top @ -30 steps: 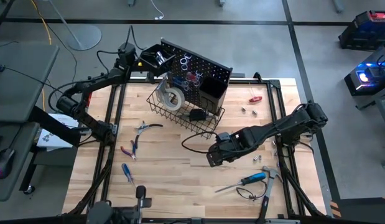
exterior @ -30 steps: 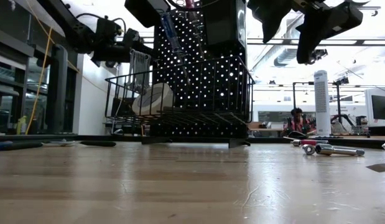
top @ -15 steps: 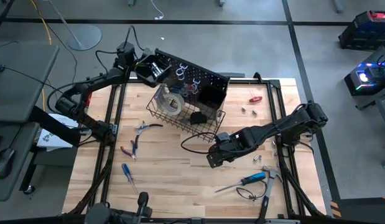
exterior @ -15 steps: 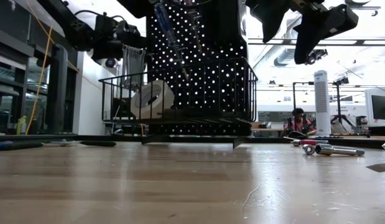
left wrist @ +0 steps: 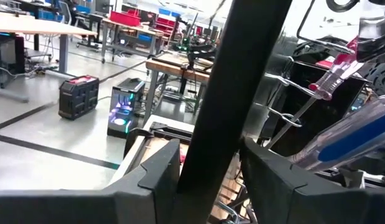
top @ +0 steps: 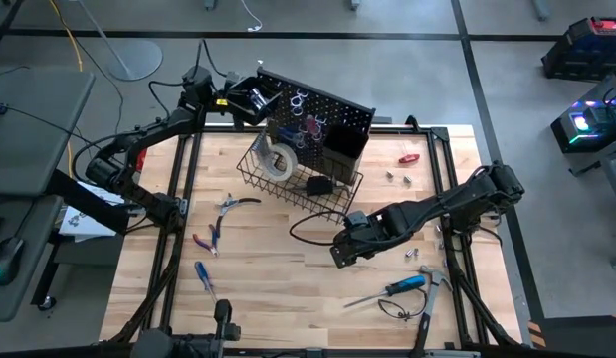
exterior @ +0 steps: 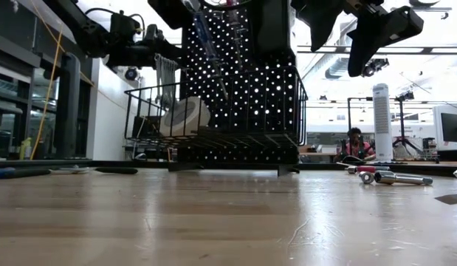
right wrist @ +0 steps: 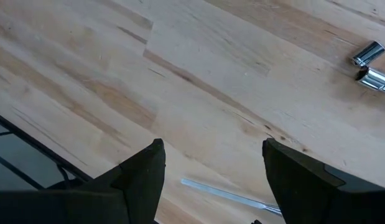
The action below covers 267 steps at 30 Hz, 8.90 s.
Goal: Hang tools onto peg board
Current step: Adjust the pegboard, then put the extension bar in the left black bin on the pegboard, then put the socket in the left black bin on the pegboard
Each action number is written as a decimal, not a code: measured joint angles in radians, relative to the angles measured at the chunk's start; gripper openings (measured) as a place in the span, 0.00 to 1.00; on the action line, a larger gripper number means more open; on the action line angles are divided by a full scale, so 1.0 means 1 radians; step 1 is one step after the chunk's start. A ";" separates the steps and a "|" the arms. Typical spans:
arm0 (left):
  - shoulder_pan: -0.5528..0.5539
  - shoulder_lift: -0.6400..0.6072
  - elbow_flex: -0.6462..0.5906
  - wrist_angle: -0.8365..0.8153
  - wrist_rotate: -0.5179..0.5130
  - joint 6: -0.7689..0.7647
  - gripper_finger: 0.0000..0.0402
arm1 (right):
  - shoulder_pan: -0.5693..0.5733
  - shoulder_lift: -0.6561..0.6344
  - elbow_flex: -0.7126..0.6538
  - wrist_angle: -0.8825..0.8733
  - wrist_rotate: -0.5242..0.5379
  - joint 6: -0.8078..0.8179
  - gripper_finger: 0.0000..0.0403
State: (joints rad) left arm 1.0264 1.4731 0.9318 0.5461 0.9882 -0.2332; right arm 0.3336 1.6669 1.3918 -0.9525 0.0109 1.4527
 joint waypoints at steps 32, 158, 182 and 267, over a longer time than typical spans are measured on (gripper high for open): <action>-0.014 0.000 0.000 -0.002 -0.040 -0.001 0.38 | -0.020 -0.517 0.002 0.021 1.022 -0.118 0.05; -0.111 -0.035 -0.001 -0.084 -0.096 0.026 0.39 | -0.151 -0.135 -0.547 0.168 -0.016 -1.066 0.62; -0.111 -0.035 0.000 -0.084 -0.149 0.026 0.39 | -0.152 -0.111 -0.653 0.341 -0.028 -0.949 0.18; -0.111 -0.035 0.000 -0.078 -0.160 0.036 0.39 | -0.052 -0.006 0.637 -0.419 0.235 -0.556 0.61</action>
State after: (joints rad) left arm 0.9154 1.4380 0.9314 0.4679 0.8280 -0.1975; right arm 0.2818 1.6609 2.0291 -1.3717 0.2464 0.8972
